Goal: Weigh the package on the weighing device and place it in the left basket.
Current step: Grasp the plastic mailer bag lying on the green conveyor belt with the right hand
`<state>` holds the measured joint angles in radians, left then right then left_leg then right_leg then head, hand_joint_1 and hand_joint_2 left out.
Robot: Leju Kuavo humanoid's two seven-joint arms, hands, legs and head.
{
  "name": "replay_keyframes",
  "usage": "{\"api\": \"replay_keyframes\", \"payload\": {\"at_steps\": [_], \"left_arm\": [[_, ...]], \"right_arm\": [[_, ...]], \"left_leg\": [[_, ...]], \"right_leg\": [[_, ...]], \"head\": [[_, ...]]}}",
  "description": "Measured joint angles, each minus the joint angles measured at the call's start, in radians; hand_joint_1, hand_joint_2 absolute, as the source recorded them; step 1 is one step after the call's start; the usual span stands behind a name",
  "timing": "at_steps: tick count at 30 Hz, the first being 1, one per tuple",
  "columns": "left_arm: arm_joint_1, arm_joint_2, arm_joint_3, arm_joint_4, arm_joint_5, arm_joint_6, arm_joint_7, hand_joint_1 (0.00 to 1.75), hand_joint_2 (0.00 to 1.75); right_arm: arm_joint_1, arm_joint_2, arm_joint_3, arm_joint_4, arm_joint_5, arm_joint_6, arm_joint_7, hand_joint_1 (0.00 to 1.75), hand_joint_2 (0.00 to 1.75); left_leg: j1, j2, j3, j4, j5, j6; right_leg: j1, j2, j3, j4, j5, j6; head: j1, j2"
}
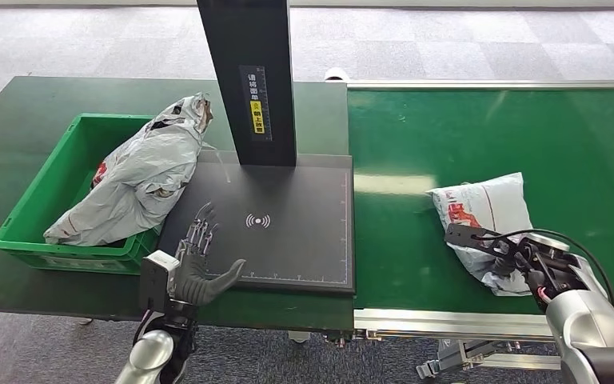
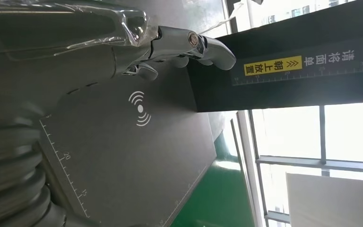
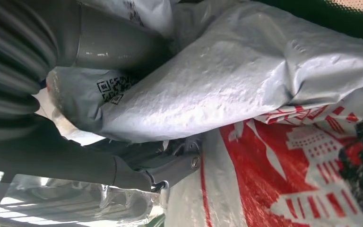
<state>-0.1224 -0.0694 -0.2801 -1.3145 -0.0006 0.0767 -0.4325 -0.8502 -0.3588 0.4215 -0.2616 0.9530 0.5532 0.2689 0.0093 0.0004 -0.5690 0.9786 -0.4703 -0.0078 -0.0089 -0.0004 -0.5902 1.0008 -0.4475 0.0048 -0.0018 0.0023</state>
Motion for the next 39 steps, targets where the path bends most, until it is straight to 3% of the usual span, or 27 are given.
{"api": "replay_keyframes", "payload": {"at_steps": [9, 12, 18, 22, 27, 33, 39], "left_arm": [[0.002, 0.0, 0.001, -0.002, -0.009, -0.012, -0.002, 0.0, 1.75], [0.009, -0.004, 0.005, -0.015, -0.012, -0.005, -0.009, 0.0, 1.75], [0.085, -0.01, 0.044, -0.121, -0.026, 0.041, -0.04, 0.0, 1.75], [0.134, -0.011, 0.085, -0.193, -0.019, 0.064, -0.072, 0.0, 1.75], [0.157, -0.015, 0.115, -0.237, -0.012, 0.078, -0.099, 0.0, 1.75], [0.137, -0.023, 0.123, -0.238, 0.002, 0.086, -0.136, 0.0, 1.75], [0.067, -0.026, 0.119, -0.199, 0.021, 0.085, -0.146, 0.0, 1.75]], "right_arm": [[-0.016, 0.008, 0.003, 0.0, 0.01, 0.054, -0.113, 1.75, 1.75], [-0.023, 0.014, 0.006, -0.003, -0.003, 0.013, -0.157, 1.75, 1.75], [-0.029, 0.037, -0.002, -0.026, -0.061, -0.285, -0.22, 1.75, 1.75], [-0.031, 0.064, -0.025, -0.07, -0.101, -0.51, -0.305, 1.75, 1.75], [-0.015, 0.086, -0.057, -0.153, -0.132, -0.7, -0.412, 1.75, 1.75], [0.123, 0.097, -0.107, -0.471, -0.104, -0.97, -0.58, 1.75, 1.75], [0.269, 0.111, -0.059, -0.787, 0.103, -1.048, -0.623, 1.75, 1.75]], "left_leg": [[0.0, 0.0, -0.001, 0.0, 0.0, 0.0], [0.0, 0.0, -0.001, 0.0, 0.0, 0.0], [0.0, 0.0, -0.002, 0.0, 0.0, 0.0], [0.0, 0.0, -0.002, 0.0, 0.0, 0.0], [0.0, 0.0, -0.002, 0.0, 0.0, 0.0], [0.0, -0.001, -0.002, 0.0, 0.0, 0.0], [0.0, 0.0, -0.002, -0.001, 0.0, 0.0]], "right_leg": [[0.0, 0.0, 0.0, 0.0, 0.0, 0.0], [0.0, 0.0, 0.0, 0.0, 0.0, 0.0], [0.0, 0.0, -0.001, 0.0, 0.0, 0.0], [0.0, 0.0, -0.001, 0.0, 0.0, 0.0], [0.0, 0.0, -0.001, 0.0, 0.0, 0.0], [0.0, -0.001, -0.002, 0.0, 0.0, 0.0], [0.0, 0.0, -0.002, 0.0, -0.001, 0.0]], "head": [[0.0, 0.0], [0.0, 0.0], [0.0, 0.0], [0.0, 0.0], [0.0, 0.0], [0.0, 0.0], [0.0, 0.0]]}}
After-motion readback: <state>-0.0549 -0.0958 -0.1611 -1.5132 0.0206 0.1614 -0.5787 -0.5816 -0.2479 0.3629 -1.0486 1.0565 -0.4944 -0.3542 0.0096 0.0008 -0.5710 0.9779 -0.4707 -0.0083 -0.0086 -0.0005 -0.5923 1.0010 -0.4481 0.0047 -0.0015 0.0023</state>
